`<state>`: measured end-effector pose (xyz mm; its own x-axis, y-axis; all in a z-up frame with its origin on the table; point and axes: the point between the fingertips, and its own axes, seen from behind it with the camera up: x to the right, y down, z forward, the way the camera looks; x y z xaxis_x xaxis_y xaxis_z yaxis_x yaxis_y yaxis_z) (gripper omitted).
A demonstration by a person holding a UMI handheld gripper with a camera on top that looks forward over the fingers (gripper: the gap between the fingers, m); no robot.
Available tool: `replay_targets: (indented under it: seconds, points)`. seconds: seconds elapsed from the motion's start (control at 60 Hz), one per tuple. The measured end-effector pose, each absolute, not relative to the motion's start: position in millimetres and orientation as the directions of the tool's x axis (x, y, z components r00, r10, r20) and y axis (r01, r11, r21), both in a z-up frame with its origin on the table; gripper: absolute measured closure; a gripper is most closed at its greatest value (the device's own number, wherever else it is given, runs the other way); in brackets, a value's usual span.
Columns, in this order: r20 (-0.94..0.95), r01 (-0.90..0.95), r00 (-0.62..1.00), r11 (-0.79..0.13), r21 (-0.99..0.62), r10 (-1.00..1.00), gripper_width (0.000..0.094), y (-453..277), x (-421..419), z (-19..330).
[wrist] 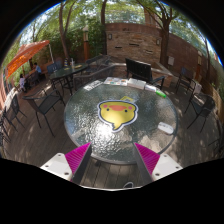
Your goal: Arrange mouse
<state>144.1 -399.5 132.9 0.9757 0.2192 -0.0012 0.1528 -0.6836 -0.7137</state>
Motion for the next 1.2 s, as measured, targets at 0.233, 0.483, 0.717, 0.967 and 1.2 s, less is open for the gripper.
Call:
replay_targets:
  seconds: [0.233,0.483,0.717,0.967,1.2]
  points:
    - [0.079,0.125,0.992,-0.682,-0.72,0.098,0.0072,-331.2,306.2,60.1]
    - [0.094,0.087,0.995,-0.684,-0.724,0.028,0.0088,-247.7,398.6,6.2]
    - [0.1,0.12,0.993,-0.669,-0.733,0.068,0.008,-198.2,418.9,-9.0]
    - [0.093,0.1,0.995,-0.662,-0.742,0.046,0.0133,-151.9,440.3,-14.0]
    - [0.026,0.035,0.999,-0.663,-0.748,0.023,0.0461,-150.1,427.5,-18.5]
